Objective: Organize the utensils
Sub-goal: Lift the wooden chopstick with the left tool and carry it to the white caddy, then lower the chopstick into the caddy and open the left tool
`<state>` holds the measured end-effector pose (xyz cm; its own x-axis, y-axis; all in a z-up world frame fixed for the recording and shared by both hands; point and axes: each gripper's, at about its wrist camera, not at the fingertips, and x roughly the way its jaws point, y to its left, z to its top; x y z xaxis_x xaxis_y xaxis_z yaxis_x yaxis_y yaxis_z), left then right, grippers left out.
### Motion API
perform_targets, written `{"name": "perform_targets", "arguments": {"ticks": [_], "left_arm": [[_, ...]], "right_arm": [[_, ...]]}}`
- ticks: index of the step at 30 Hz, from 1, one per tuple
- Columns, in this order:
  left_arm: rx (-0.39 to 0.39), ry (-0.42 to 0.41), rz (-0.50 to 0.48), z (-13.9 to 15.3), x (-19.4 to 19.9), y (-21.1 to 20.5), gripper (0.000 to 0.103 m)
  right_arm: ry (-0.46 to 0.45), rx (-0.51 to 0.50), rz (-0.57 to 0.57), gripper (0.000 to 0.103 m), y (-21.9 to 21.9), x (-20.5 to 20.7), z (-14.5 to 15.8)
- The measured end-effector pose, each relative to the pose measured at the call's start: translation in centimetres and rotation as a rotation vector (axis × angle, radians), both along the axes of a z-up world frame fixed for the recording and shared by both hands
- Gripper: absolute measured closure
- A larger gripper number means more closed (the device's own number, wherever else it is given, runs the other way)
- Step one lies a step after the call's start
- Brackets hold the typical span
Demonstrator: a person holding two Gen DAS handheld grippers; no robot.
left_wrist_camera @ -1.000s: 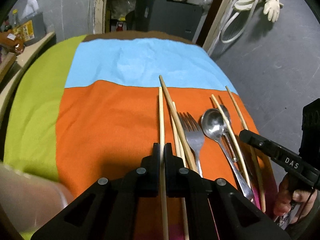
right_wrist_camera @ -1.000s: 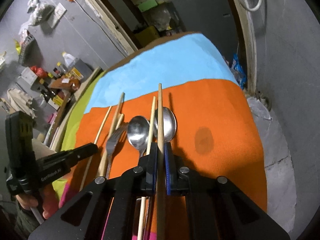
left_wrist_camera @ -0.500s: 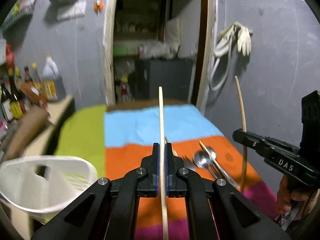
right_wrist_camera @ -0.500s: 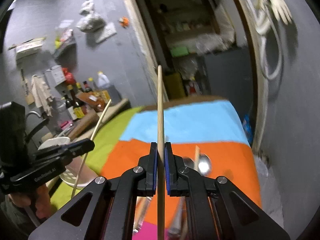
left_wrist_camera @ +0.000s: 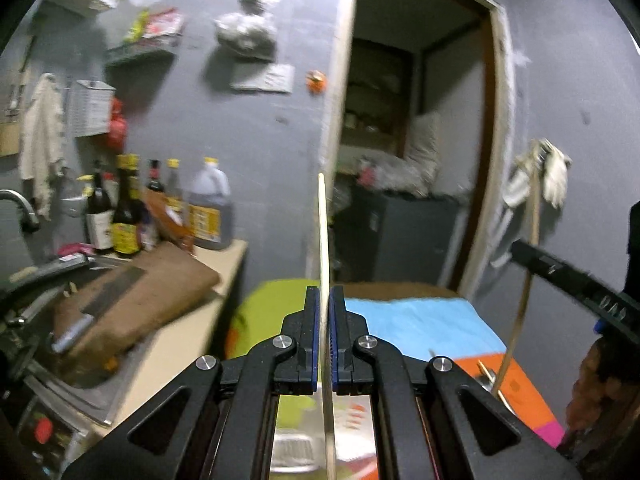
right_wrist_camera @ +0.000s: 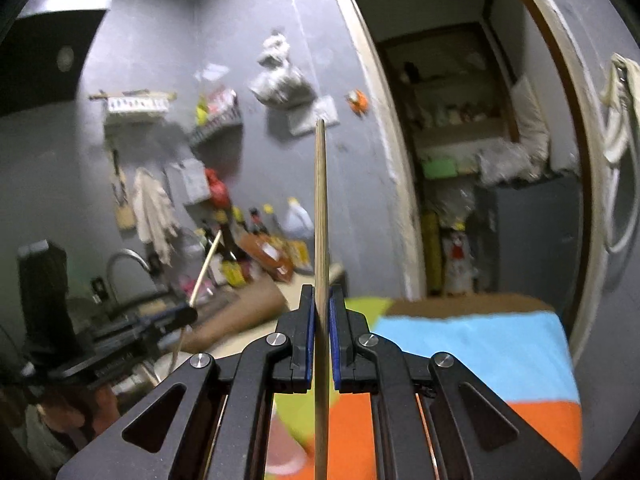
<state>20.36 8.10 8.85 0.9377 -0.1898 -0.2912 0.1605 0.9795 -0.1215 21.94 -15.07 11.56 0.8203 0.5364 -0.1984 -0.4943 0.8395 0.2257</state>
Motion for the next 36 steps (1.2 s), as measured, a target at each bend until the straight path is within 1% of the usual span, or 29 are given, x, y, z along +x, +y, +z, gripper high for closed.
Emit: {"name": "perform_targets", "arguments": {"ticks": [4, 8, 10, 14, 19, 22, 26, 30, 33, 36], "left_arm": [[-0.033, -0.012, 0.037, 0.7, 0.9, 3.3, 0.101], [-0.066, -0.054, 0.052, 0.5, 1.9, 5.7, 0.101], [-0.083, -0.073, 0.045, 0.0, 2.2, 6.6, 0.101], [-0.122, -0.086, 0.049, -1.5, 2.3, 7.6, 0.101], [-0.121, -0.097, 0.058, -2.9, 2.2, 7.2, 0.101], [-0.107, -0.082, 0.057, -3.5, 2.3, 6.9, 0.101], [-0.070, -0.031, 0.046, -4.3, 2.4, 6.1, 0.101], [-0.033, 0.004, 0.038, -5.2, 1.9, 5.3, 0.101], [-0.031, 0.031, 0.037, -5.6, 1.6, 5.3, 0.101], [-0.051, 0.047, 0.036, -5.7, 1.2, 5.7, 0.100]], "right_arm": [[-0.049, 0.047, 0.044, 0.098, 2.6, 0.7, 2.3], [-0.088, 0.036, 0.067, 0.098, 5.3, 0.8, 2.6], [-0.095, 0.028, 0.074, 0.098, 6.4, 1.1, 2.2], [-0.083, 0.011, 0.080, 0.098, 8.0, 1.7, 0.3], [-0.038, -0.034, 0.093, 0.098, 8.9, 2.5, -2.4], [-0.020, -0.052, 0.106, 0.098, 9.0, 2.6, -3.7], [0.008, -0.071, 0.125, 0.098, 8.9, 2.6, -5.1], [0.037, -0.094, 0.143, 0.098, 8.9, 2.5, -6.2], [0.064, -0.110, 0.149, 0.097, 8.9, 2.5, -6.8], [0.089, -0.120, 0.149, 0.097, 8.9, 2.6, -7.2]]}}
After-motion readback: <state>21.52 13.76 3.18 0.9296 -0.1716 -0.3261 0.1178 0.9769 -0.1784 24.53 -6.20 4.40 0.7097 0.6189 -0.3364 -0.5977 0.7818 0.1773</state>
